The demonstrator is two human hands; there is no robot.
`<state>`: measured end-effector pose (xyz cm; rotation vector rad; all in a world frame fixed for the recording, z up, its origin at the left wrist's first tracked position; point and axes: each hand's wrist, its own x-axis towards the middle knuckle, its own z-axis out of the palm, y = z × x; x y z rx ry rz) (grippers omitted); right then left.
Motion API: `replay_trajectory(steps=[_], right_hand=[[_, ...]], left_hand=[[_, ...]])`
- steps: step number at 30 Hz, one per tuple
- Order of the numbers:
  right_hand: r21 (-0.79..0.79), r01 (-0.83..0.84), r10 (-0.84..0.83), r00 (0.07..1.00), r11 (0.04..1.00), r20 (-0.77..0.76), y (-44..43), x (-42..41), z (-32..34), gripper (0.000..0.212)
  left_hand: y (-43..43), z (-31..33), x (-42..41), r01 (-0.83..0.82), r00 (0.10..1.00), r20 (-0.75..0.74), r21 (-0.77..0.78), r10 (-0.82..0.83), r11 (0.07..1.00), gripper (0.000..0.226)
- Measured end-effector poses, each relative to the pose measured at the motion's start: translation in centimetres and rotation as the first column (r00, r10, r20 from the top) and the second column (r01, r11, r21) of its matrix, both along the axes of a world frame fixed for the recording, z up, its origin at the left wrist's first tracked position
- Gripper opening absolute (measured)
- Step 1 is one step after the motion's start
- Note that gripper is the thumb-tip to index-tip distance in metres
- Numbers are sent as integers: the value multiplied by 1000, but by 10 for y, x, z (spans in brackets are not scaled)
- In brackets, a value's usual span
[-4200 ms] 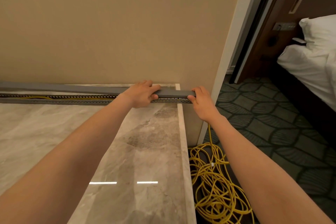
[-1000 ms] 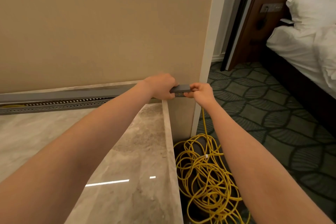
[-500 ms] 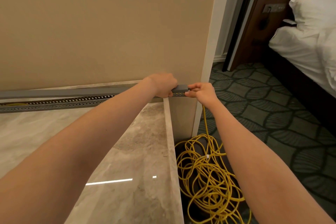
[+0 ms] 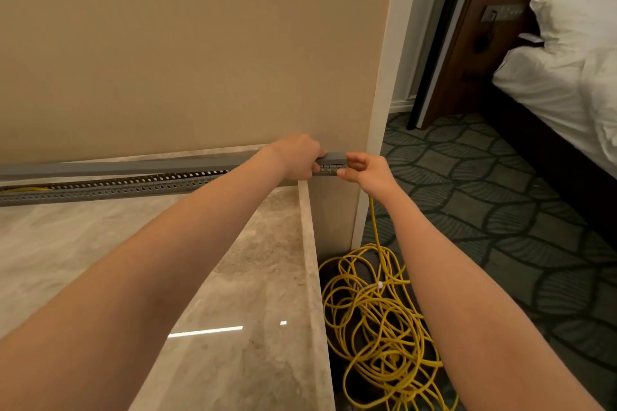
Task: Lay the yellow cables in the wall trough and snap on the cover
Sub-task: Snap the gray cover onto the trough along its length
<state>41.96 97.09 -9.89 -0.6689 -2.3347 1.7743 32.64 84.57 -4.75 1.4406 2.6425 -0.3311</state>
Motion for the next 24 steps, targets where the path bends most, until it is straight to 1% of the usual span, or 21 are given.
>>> replay_trajectory(steps=[2, 4, 6, 9, 13, 15, 19, 21, 24], right_hand=[[2, -2, 2, 1000, 1000, -4, -5, 2, -5, 50], [9, 30, -30, 999, 1000, -15, -7, 2, -9, 46], [26, 53, -52, 999, 998, -14, -6, 1, -9, 44], [105, 57, -59, 998, 993, 18, -7, -1, -8, 43], [299, 67, -91, 994, 952, 67, -11, -4, -8, 40], [351, 83, -117, 990, 933, 76, -12, -2, -6, 36], [358, 81, -114, 991, 930, 71, -13, -1, -2, 26], [322, 71, -95, 994, 944, 60, -12, -1, -1, 25], [247, 37, -51, 997, 968, 52, -11, 0, 4, 29]], left_hand=[[-5, -5, -3, -7, 999, 37, 58, 5, 998, 24], [-7, -9, -3, 9, 999, 33, 115, -13, 993, 21], [-8, -10, 0, 35, 999, -7, 166, -34, 986, 22], [-8, -11, 3, 69, 995, -79, 189, -55, 980, 26], [-7, -8, 3, 112, 988, -117, 123, -98, 986, 30], [-6, -6, 4, 121, 983, -148, 70, -110, 990, 33], [-1, -10, 14, 83, 966, -244, -40, -90, 996, 35], [0, -13, 19, 80, 951, -295, -69, -97, 994, 34], [0, -16, 23, 76, 929, -356, -89, -103, 993, 35]])
